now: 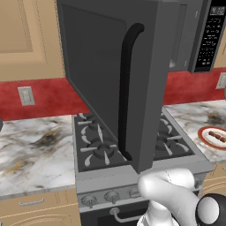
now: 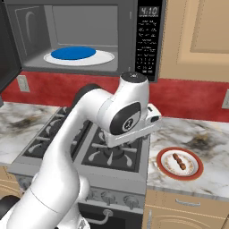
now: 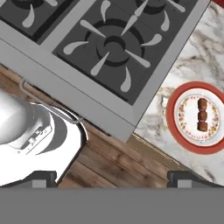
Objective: Pick the kebab skewer from the counter and place it in the microwave. Then turn on the microwave.
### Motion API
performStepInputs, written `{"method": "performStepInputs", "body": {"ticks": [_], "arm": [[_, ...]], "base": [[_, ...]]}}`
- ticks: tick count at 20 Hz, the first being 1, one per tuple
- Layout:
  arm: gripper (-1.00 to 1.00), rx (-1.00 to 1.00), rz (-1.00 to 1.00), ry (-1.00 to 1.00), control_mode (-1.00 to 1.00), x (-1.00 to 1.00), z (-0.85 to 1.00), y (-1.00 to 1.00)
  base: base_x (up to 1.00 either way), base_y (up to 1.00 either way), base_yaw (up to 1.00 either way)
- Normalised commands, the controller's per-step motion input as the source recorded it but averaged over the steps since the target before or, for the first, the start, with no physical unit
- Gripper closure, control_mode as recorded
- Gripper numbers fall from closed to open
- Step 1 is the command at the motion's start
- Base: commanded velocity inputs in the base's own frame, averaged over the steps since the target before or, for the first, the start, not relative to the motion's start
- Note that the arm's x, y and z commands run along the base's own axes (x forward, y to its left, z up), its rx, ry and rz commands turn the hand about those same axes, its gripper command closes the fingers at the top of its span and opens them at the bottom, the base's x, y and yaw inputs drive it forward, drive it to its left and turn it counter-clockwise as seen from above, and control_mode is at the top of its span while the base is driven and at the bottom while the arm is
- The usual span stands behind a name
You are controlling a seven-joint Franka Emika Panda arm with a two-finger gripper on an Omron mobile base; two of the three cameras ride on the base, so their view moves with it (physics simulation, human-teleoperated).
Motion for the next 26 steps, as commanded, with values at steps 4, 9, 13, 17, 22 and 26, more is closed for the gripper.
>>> {"method": "performStepInputs", "body": {"ticks": [4, 9, 13, 17, 22, 26], "arm": [[-1.00, 0.00, -0.15, 0.00, -1.00, 0.32, -0.23, -0.30], [-1.00, 0.00, -0.14, 0.00, -1.00, 0.26, -0.24, -0.28], [-1.00, 0.00, -0.14, 0.00, -1.00, 0.24, -0.26, -0.29], [-1.00, 0.00, -0.09, 0.00, -1.00, 0.21, -0.28, -0.18], [-1.00, 0.00, -0.05, 0.00, -1.00, 0.24, -0.27, -0.20], [-1.00, 0.00, -0.03, 0.00, -1.00, 0.29, -0.26, -0.21]], "base": [[0.00, 0.00, 0.00], [0.00, 0.00, 0.00], [0.00, 0.00, 0.00], [0.00, 0.00, 0.00], [0.00, 0.00, 0.00], [0.00, 0.00, 0.00]]}}
